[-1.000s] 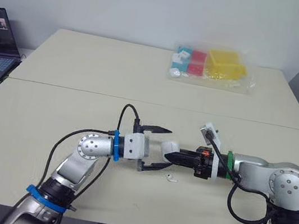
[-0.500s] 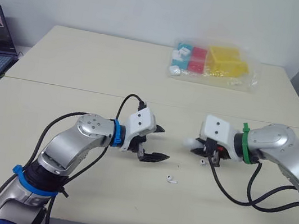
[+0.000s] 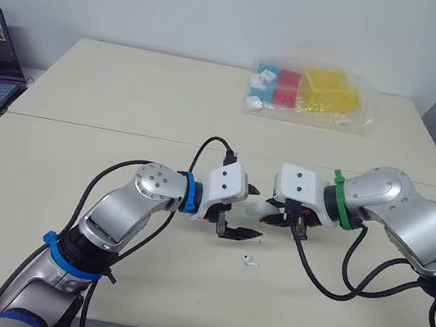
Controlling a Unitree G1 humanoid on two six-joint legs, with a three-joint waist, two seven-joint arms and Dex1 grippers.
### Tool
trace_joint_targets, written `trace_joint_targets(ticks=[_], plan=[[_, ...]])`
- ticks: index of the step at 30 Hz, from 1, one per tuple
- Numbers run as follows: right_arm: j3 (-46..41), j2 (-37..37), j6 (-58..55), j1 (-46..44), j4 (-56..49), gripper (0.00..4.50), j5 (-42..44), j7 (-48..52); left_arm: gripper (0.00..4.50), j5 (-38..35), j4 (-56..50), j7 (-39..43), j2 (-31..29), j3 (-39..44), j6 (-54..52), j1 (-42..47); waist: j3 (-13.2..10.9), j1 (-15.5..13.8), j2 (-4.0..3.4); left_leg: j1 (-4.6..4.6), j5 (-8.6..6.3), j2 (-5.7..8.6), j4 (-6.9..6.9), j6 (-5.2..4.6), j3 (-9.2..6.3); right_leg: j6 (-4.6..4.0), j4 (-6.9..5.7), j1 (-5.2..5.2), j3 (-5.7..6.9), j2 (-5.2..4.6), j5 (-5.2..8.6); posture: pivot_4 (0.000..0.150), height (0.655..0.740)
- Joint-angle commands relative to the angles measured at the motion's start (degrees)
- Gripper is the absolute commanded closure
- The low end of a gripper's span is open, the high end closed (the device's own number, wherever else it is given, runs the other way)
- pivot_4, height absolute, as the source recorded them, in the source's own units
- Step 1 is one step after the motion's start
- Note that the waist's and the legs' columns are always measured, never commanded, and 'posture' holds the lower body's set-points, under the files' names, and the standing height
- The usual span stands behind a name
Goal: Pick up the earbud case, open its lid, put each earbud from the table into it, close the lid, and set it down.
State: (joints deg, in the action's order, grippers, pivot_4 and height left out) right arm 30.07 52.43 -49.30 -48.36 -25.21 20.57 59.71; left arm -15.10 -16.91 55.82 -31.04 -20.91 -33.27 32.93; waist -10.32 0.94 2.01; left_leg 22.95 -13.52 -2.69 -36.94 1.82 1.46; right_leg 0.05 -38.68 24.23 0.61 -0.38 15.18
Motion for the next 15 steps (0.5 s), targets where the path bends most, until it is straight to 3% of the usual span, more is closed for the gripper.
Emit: trace_joint_targets(ticks=[1, 15], plan=[[-2.71, -0.03, 0.16, -0.74, -1.93, 3.70, -0.91, 0.94, 0.00, -0.67, -0.47, 0.65, 0.52, 0.90, 0.69, 1.07, 0.00, 0.01, 0.00, -0.02, 0.00, 0.01, -0.04, 0.00, 0.00, 0.00, -0.09, 0.00, 0.00, -0.01, 0.00, 0.150, 0.7400], [-2.09, 0.47, 3.59, 1.08, -1.68, 3.70, -5.56, 4.16, 0.00, -3.44, -1.34, 0.73, 0.75, 2.35, -2.43, 1.41, 0.00, 0.03, 0.00, -0.08, 0.00, 0.00, -0.07, 0.00, -0.02, -0.01, -0.25, 0.00, 0.00, 0.02, -0.01, 0.150, 0.7400]])
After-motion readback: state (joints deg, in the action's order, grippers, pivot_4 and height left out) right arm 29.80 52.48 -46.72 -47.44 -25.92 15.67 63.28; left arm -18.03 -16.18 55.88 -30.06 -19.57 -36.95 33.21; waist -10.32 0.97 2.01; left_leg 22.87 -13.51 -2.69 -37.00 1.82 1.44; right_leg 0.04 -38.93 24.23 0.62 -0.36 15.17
